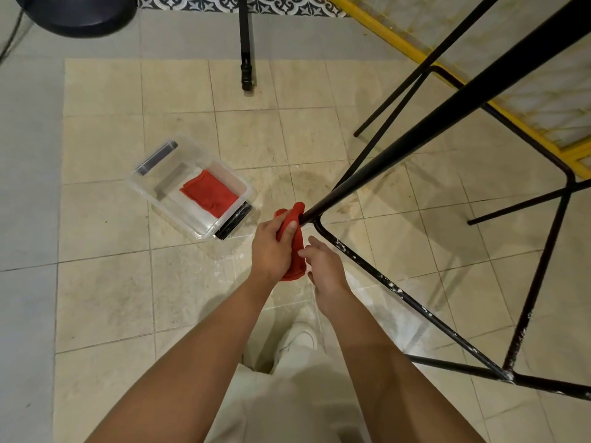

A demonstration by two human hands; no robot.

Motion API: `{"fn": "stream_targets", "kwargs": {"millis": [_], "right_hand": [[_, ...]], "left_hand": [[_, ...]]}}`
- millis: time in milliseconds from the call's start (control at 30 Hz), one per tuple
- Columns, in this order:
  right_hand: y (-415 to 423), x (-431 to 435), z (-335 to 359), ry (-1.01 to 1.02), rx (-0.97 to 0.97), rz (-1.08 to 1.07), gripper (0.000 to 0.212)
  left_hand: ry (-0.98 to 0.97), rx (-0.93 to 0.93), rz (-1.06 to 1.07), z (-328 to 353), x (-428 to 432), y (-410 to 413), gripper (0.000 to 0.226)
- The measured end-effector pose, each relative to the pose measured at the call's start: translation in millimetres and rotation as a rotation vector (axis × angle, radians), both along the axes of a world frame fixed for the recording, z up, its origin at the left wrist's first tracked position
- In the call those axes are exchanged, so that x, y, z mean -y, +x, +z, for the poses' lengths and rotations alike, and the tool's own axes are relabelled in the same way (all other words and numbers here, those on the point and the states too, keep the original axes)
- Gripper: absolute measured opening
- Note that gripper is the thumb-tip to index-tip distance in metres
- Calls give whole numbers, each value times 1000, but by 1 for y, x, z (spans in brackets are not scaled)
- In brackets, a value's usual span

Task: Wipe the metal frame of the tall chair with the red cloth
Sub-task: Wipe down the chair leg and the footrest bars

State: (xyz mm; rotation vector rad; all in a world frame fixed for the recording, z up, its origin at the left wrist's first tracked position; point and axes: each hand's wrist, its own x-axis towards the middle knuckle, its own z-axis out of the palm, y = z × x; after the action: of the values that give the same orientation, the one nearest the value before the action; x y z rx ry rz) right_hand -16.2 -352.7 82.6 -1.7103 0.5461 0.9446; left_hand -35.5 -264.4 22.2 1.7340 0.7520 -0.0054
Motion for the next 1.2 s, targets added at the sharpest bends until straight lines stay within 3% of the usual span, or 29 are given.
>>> {"fn": "stream_targets", "kwargs": {"millis": [233,367,533,767,1000,1200], "right_hand": [[4,-7,-4,50,78,49,48],[6,-5,-11,95,29,18,66],[7,-8,-11,117,8,25,56],[12,-16,-22,132,46,28,35],[11,-15,-30,100,33,14,58],[-1,-2,-26,73,56,-12,59]], "left_hand": [[-56,120,117,8,8,0,30],[-74,45,125,-13,5,3,34],[-64,-77,69,-30,-4,5,36],[-104,145,148,-17,4,3,25],[-90,90,131,-33,-2,-2,27],[-31,275,228,4,19,-9,33]]}}
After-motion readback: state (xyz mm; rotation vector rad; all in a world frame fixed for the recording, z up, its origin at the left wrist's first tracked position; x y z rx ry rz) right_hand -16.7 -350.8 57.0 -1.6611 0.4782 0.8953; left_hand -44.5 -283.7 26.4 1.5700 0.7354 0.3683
